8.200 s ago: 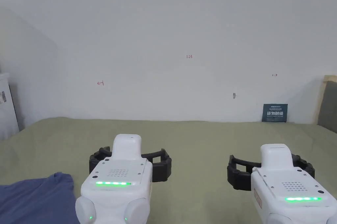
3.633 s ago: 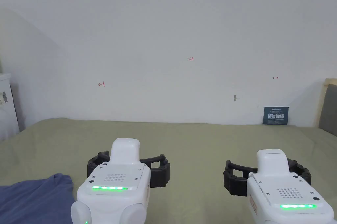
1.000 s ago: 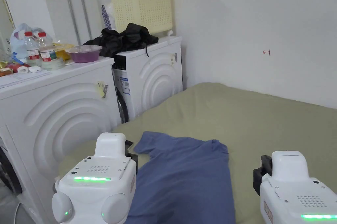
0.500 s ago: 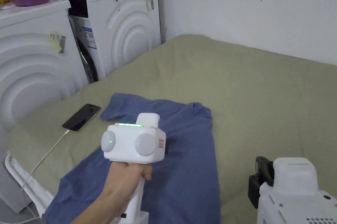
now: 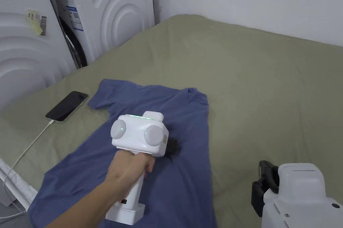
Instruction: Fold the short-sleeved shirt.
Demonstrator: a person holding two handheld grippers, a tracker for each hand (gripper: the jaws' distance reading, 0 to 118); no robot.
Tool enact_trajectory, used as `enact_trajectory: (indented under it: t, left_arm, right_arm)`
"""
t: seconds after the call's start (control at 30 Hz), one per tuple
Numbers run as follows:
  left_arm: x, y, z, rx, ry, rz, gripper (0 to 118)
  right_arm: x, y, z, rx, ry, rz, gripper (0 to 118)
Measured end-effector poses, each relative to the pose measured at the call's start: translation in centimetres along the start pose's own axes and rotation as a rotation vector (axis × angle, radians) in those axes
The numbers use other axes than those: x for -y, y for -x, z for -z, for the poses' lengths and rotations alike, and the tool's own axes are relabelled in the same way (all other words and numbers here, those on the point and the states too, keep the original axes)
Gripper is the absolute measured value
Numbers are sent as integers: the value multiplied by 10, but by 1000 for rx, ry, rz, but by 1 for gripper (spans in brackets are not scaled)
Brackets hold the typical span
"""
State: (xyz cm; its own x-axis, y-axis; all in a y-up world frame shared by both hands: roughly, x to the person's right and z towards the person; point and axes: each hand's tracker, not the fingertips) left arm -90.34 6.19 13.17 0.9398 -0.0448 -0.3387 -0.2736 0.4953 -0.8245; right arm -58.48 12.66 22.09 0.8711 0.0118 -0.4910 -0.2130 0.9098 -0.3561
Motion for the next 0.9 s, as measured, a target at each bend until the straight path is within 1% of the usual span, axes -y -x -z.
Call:
enact_trajectory:
  t: [0.03, 0.17, 0.23, 0.27, 0.33, 0.4, 0.53, 0.63, 0.67, 0.77, 0.9]
  left_arm:
    - [-2, -1, -6, 3, -9, 8, 2]
    - [-6, -12, -39, -30, -51, 85, 1]
    - [-12, -18, -63, 1, -83, 60, 1]
    - [-15, -20, -75, 26, -90, 52, 1]
    - [-21, -42, -100, 56, -134, 77, 1]
    - [-22, -75, -131, 92, -182, 136, 1]
    - [-22, -156, -181, 203, -248, 240, 1]
    - [-17, -228, -214, 301, -292, 354, 1]
    - [-5, -254, -232, 340, -305, 382, 1]
    - [9, -324, -254, 448, -309, 460, 1]
    - [31, -405, -266, 599, -274, 504, 1]
  right_arm:
    - [-3, -3, -7, 0, -4, 8, 0]
    - [-8, -27, -42, 36, -25, 7, 0]
    - [-9, -44, -62, 93, -43, 5, 0]
    - [-10, -54, -73, 107, -46, 12, 0]
    - [-11, -74, -96, 147, -60, 25, 0]
    - [-10, -92, -119, 200, -73, 6, 0]
    - [-4, -128, -170, 279, -95, 55, 0]
    - [6, -153, -204, 354, -96, 68, 0]
    - [11, -161, -215, 391, -89, 74, 0]
    - [25, -184, -244, 451, -79, 103, 0]
    - [42, -210, -272, 529, -64, 137, 0]
